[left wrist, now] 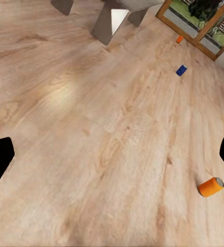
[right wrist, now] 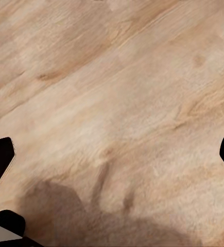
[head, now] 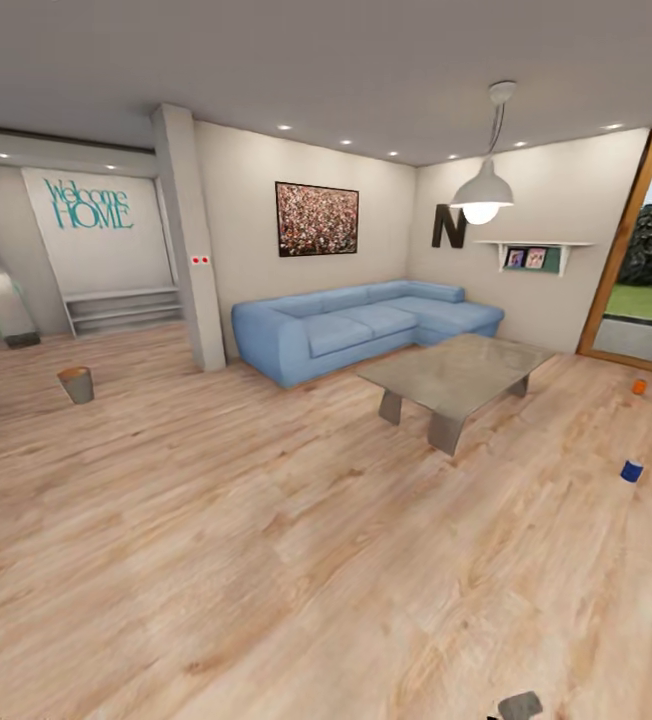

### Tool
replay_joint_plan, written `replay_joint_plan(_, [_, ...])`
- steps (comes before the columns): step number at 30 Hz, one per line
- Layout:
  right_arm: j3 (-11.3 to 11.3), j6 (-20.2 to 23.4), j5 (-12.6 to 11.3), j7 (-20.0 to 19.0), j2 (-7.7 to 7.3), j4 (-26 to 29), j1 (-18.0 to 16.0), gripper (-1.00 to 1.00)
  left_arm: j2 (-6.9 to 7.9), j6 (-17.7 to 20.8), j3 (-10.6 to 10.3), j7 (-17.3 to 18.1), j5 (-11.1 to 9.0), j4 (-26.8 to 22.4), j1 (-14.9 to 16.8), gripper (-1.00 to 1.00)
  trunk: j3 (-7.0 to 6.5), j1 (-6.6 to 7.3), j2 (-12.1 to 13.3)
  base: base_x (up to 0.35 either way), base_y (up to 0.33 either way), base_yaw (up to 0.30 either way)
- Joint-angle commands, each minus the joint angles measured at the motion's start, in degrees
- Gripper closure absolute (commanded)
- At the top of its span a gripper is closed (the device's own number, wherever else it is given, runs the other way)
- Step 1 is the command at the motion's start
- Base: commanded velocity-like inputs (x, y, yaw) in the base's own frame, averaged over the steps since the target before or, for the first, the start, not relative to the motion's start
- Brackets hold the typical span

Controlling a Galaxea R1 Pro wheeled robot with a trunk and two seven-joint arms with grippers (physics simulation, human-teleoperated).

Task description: Put the three can of soda from the living room inside the tash can in the kitchen.

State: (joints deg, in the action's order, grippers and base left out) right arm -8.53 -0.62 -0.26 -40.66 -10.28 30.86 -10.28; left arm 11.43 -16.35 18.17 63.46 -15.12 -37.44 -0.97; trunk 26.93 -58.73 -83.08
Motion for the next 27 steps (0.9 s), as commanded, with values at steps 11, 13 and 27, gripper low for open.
replay_joint_plan(11, [0.0, 0.0, 0.0, 0.0, 0.0, 0.0, 0.0, -1.0, 0.0, 0.0, 0.0, 0.0, 0.0, 0.0, 0.0, -1.0, 0.0, 0.0, 0.0, 0.29, 0.241, 0.29])
replay_joint_plan(13, [0.0, 0.0, 0.0, 0.0, 0.0, 0.0, 0.0, -1.0, 0.0, 0.0, 0.0, 0.0, 0.0, 0.0, 0.0, -1.0, 0.0, 0.0, 0.0, 0.29, 0.241, 0.29])
replay_joint_plan(27, [0.0, 0.0, 0.0, 0.0, 0.01, 0.0, 0.0, -1.0, 0.0, 0.0, -0.1, 0.0, 0.0, 0.0, 0.0, -1.0, 0.0, 0.0, 0.0, 0.305, 0.204, 0.29])
